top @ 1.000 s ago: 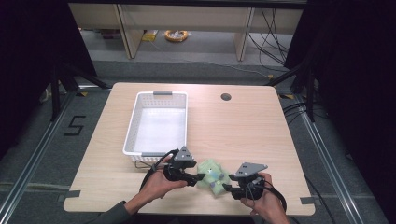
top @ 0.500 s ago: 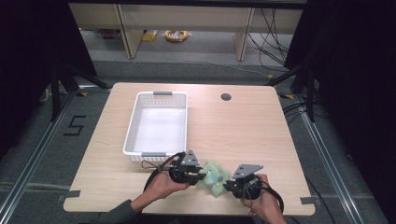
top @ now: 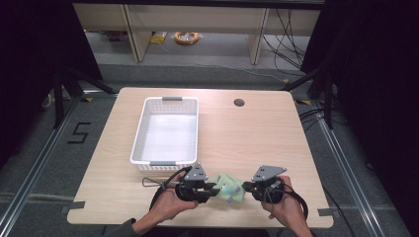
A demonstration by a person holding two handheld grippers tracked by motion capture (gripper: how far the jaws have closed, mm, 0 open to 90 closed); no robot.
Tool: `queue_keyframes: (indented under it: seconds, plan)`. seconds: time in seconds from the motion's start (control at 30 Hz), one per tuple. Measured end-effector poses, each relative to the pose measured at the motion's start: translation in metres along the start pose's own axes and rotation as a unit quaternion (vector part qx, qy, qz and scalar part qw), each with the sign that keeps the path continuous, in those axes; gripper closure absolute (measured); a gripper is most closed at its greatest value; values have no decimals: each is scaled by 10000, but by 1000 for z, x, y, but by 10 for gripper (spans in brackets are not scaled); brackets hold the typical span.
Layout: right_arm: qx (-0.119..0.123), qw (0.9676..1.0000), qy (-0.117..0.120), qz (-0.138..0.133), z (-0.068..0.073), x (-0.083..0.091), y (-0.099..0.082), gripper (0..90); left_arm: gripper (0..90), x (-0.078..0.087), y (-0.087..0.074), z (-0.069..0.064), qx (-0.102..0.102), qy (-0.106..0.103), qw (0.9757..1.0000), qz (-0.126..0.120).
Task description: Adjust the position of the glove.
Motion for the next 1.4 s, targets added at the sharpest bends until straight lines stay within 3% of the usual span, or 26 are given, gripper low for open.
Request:
queue_keyframes:
  seconds: [0.3,0.5,0.57,0.73,0.77,0.83,0.87,1.0,1.03,1.07,1.1,1.13,1.23,1.3,1.37,1.4]
  plan:
    - [27,9998,121,169,-10,-14,5,860,734,-7,-12,3,529,85,9985,-89]
    - [45,9997,110,226,-12,-24,0,859,716,-9,-21,5,535,150,9984,-57]
    - [5,9997,126,232,-11,-25,-1,857,711,-9,-21,5,645,142,9977,-137]
    - [302,9994,138,132,-12,-23,5,856,706,-5,-21,4,588,153,9980,-167]
    - [233,9995,69,199,-11,-21,6,856,706,-4,-21,3,571,111,9982,-153]
    - [407,9990,78,152,-13,-21,10,856,706,-3,-22,2,566,124,9982,-171]
    - [360,9992,-22,143,-14,-21,11,856,706,-3,-22,2,587,139,9980,-197]
    - [423,9987,31,278,-14,-25,11,855,706,-2,-24,4,613,240,9976,-205]
    - [408,9989,3,248,-15,-28,11,853,703,-2,-24,4,575,152,9981,-180]
    - [346,9991,-14,246,-15,-30,11,847,698,-3,-25,4,682,143,9975,-148]
    - [340,9991,-13,244,-15,-32,10,836,690,-3,-24,6,607,236,9976,-216]
    - [345,9988,54,336,-15,-32,7,819,676,-3,-25,6,645,212,9975,-193]
    - [240,9995,26,216,-18,-34,6,754,623,1,-23,6,685,179,9973,-213]
    - [52,9998,-106,181,-23,-29,5,722,587,6,-21,7,819,185,9961,-281]
    - [-10,9999,-70,125,-24,-28,6,701,551,8,-19,8,798,182,9962,-287]
    - [-283,9996,-35,0,-26,-23,7,627,538,14,-14,13,866,235,9951,-423]
Point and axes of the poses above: each handheld gripper's, and its own axes: x roughly backward along the jaws, y roughly out of its top, z roughly to its left, the point moved 10 cm from there along -x, roughly forward along the jaws, and after that the axes turned 9 degrees about x, right-handed, at the moved point
